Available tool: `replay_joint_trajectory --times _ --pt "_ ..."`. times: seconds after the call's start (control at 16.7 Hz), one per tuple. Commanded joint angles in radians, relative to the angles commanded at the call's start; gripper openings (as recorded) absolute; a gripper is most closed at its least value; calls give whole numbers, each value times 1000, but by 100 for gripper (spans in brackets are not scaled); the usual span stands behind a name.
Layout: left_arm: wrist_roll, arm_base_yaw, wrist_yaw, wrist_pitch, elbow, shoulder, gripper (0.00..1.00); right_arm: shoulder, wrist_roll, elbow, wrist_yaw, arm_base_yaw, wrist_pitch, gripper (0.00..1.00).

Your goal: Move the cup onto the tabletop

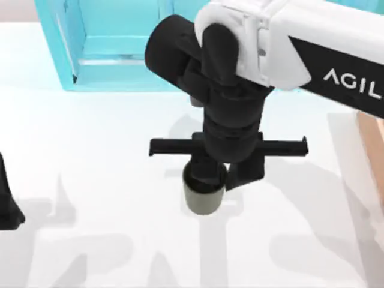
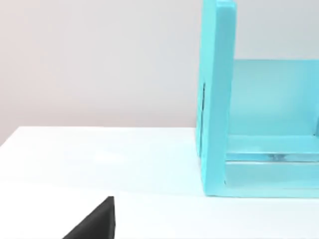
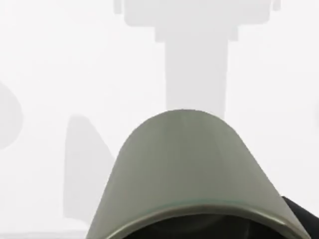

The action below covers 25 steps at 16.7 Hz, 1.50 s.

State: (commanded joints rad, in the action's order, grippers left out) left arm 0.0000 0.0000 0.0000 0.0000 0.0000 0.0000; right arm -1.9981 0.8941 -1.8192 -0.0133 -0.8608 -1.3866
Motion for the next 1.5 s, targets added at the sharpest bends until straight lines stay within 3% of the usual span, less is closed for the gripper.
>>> replay_joint_trajectory --times 0.24,0.42,0.84,1.5 --pt "0 0 0 0 0 0 100 -99 226 -128 -1 -235 -27 0" --pt "0 0 0 0 0 0 100 -141 320 -181 -1 -334 -38 0" --pt "0 0 0 0 0 0 100 -146 337 -184 0 -348 -34 0" --pt "0 0 0 0 0 0 100 -190 345 -3 -1 -359 190 0"
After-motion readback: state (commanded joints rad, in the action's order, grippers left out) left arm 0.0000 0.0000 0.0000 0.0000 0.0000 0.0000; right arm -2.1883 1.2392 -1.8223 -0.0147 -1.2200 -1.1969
